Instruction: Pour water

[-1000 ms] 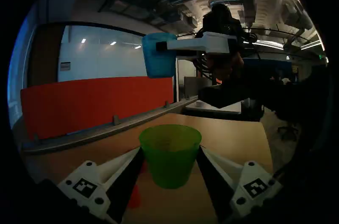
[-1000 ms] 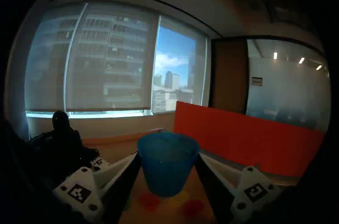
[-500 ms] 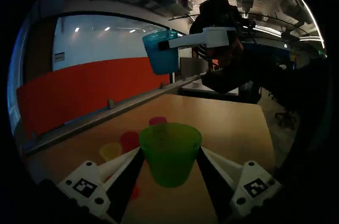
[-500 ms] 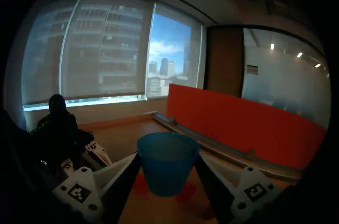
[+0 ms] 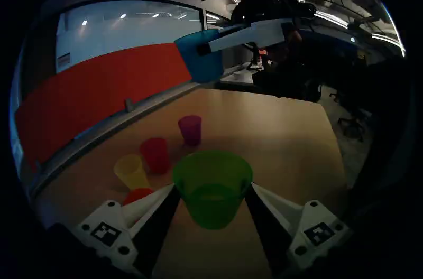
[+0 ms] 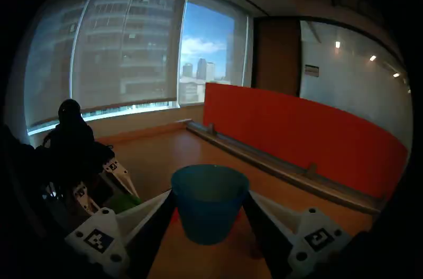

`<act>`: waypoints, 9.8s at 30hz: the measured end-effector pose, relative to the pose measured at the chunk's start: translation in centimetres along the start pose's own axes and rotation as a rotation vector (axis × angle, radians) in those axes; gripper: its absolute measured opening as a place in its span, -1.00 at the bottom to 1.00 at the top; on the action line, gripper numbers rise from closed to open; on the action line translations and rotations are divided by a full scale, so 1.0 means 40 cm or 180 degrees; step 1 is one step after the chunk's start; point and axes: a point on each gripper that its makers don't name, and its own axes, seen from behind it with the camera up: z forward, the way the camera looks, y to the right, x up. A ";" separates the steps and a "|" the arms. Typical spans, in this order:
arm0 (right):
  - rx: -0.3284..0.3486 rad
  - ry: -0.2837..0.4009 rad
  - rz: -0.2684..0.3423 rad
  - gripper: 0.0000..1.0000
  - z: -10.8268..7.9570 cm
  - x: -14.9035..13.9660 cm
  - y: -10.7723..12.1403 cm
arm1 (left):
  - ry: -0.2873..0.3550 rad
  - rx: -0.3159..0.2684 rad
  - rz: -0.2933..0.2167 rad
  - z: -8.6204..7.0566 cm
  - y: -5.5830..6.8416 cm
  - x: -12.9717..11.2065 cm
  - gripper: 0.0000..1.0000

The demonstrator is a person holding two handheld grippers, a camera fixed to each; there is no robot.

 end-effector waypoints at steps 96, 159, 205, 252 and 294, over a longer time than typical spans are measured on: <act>0.0070 -0.0680 0.0144 0.77 0.111 -0.349 0.016 | -0.1187 -0.0059 0.0016 -0.032 -0.036 -0.323 0.78; 0.0115 -0.1218 0.0023 0.81 0.155 -0.580 -0.013 | -0.0977 0.0281 -0.0037 -0.159 -0.055 -0.292 0.78; -0.0468 -0.0848 0.0161 1.00 -0.111 -0.539 -0.011 | -0.0414 0.0972 -0.0489 -0.251 -0.115 -0.218 0.78; -0.2504 0.0747 0.0523 1.00 -0.420 -0.325 0.163 | 0.1057 0.2572 -0.0814 -0.444 -0.270 -0.031 0.78; -0.2949 0.0686 0.0748 1.00 -0.420 -0.324 0.197 | 0.1441 0.3490 -0.0900 -0.510 -0.353 -0.117 0.78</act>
